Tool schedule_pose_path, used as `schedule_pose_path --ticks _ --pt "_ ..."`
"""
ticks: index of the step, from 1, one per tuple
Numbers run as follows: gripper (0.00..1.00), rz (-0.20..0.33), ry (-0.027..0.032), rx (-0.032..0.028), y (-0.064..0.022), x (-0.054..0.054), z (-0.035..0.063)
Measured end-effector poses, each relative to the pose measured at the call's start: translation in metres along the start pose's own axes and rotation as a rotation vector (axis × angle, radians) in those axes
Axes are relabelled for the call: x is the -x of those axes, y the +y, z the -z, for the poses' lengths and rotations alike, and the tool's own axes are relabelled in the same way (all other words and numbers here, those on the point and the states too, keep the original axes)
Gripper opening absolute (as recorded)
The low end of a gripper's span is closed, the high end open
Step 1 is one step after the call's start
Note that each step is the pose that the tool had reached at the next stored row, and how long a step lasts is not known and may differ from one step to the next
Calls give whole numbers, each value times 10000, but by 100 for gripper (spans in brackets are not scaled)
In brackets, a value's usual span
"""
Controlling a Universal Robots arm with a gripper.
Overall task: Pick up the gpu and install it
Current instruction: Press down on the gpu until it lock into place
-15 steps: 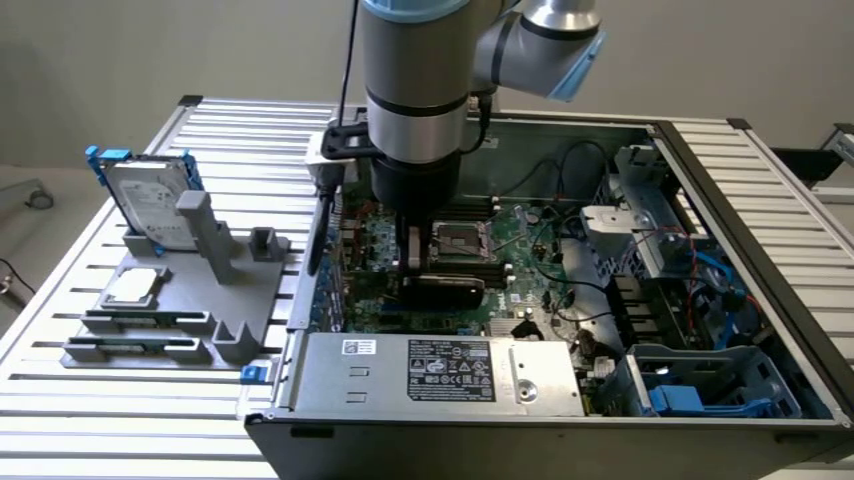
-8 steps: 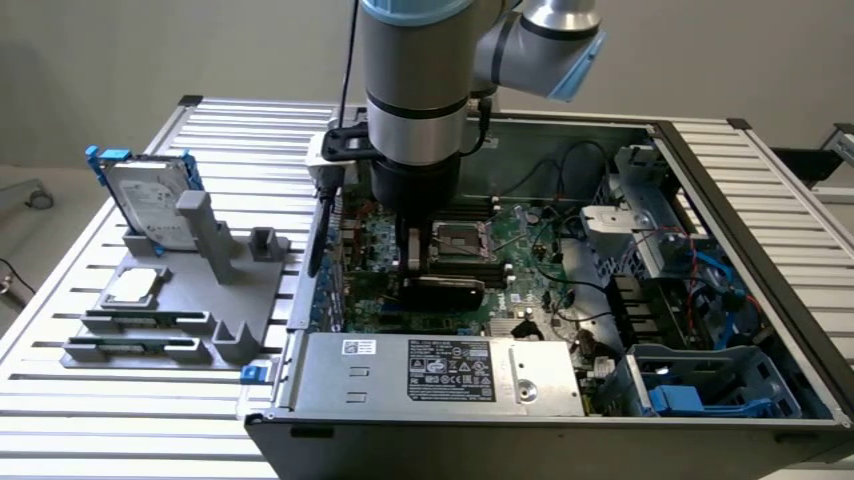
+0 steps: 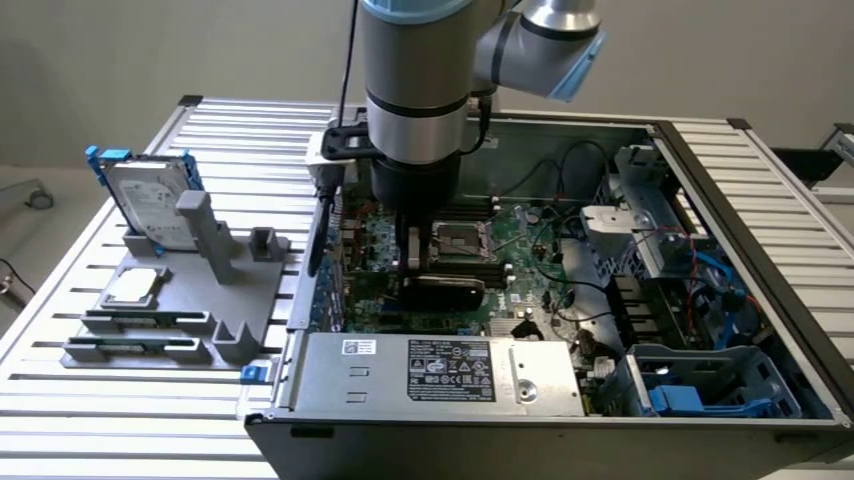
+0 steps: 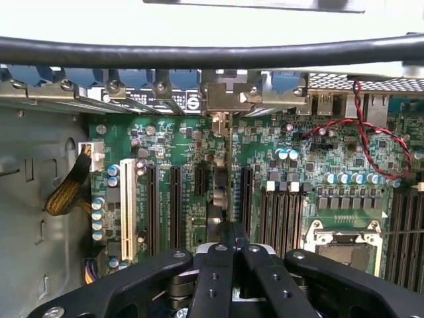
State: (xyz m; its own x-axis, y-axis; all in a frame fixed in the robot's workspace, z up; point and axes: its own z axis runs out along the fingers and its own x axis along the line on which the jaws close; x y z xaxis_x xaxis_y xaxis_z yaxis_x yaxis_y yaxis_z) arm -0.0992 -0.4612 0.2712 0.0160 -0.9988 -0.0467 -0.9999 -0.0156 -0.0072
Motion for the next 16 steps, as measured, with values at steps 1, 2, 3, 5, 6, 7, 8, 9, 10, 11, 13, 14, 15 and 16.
schedule_pose_path --ticks 1,2,3,5,6,7,8,9,10,11,13,14,15,16 --pt "11 0 -1 0 3 0 14" --pt "11 -1 -1 1 9 1 25" --pt "11 -2 0 2 20 2 33" --pt "11 -2 -2 29 54 3 46" --pt "11 -3 -3 55 73 4 54" --pt "11 -4 -8 84 89 4 60" --pt "11 -7 -17 120 103 5 67" --pt "11 -12 -31 166 114 5 73" --pt "11 -18 -46 218 124 6 78" --pt "11 -20 -56 283 135 6 81" --pt "11 -28 -62 428 161 7 84" --pt "11 -33 -65 525 174 7 85" --pt "11 -37 -70 653 187 7 86" --pt "11 -43 -74 776 199 7 86"
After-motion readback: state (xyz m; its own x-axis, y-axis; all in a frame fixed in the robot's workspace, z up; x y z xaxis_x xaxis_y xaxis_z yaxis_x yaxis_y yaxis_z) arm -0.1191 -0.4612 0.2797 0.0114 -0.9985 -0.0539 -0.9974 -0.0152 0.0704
